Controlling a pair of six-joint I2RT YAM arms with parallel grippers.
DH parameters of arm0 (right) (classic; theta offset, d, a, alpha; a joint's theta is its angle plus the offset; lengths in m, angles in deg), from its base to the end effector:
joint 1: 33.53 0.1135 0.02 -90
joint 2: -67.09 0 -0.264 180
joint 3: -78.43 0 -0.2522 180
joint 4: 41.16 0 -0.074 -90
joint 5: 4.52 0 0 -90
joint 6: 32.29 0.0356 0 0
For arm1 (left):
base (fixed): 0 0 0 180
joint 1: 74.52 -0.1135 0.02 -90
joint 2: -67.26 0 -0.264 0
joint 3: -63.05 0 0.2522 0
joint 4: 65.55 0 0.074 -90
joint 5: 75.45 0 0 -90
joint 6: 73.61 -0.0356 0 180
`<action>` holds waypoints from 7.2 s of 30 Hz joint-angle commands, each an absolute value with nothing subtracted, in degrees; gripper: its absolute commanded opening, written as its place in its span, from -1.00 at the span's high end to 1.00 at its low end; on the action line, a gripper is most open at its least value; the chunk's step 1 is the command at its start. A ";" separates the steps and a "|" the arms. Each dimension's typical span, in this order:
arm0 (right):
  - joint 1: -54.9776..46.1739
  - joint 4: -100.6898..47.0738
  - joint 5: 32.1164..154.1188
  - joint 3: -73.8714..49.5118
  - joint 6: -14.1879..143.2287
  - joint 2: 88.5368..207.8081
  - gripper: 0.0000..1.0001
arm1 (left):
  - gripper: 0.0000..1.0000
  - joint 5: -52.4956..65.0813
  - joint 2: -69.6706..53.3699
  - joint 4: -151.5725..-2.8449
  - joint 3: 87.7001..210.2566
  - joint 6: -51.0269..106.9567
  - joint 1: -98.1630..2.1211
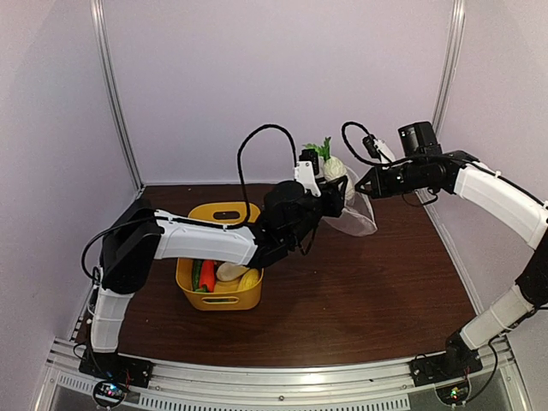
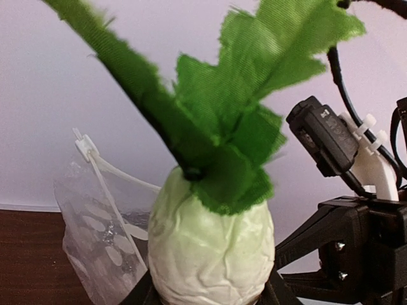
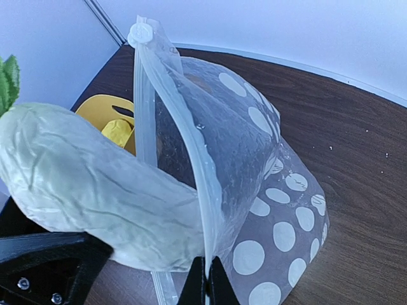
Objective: Place the food in the zip-top bag and seal the zipper
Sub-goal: Place the fake vegetable in the zipper food storage bag, then pick up the fake vegetable from the bin, then place the fake vegetable in the zipper food storage bag.
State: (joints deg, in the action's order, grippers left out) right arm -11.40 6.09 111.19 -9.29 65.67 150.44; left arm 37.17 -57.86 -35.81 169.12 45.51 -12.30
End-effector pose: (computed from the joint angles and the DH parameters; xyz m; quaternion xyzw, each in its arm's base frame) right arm 0.2923 0.1355 0.3491 -0.2045 0.8588 0.3037 0.3584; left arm 0.2523 -0.4495 0.2669 0.0335 0.6429 -0.4526 0.6171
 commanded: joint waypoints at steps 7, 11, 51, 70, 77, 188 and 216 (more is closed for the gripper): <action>-11.38 4.52 111.57 -10.64 65.84 146.82 1.00 | 0.38 40.21 -62.98 -51.07 178.21 45.48 -12.07; -11.38 4.74 111.40 -10.57 65.52 146.39 1.00 | -0.04 41.58 -63.64 -58.38 182.17 45.82 -12.03; -15.38 8.90 94.43 -14.62 45.78 137.88 1.00 | -0.93 36.52 -17.66 -109.94 152.50 25.64 -19.56; -15.77 8.28 97.03 -18.06 45.71 136.43 1.00 | -0.62 18.75 -27.43 -110.03 145.09 21.97 -29.31; -16.12 8.13 97.13 -18.91 45.86 135.71 1.00 | -0.53 7.82 -28.37 -102.57 143.79 13.09 -33.90; -15.07 17.68 118.63 -5.64 53.14 149.02 1.00 | 0.35 -3.09 -41.53 -12.55 159.92 54.43 -21.25; -16.54 14.98 131.11 -4.81 57.71 144.27 1.00 | 0.36 0.73 -48.23 -11.58 157.83 52.07 -20.96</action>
State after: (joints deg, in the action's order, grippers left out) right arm -15.75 16.15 128.55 -6.30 57.52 146.22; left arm -1.26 -51.77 -14.32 162.65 54.58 -19.80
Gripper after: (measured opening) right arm 0.004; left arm 0.500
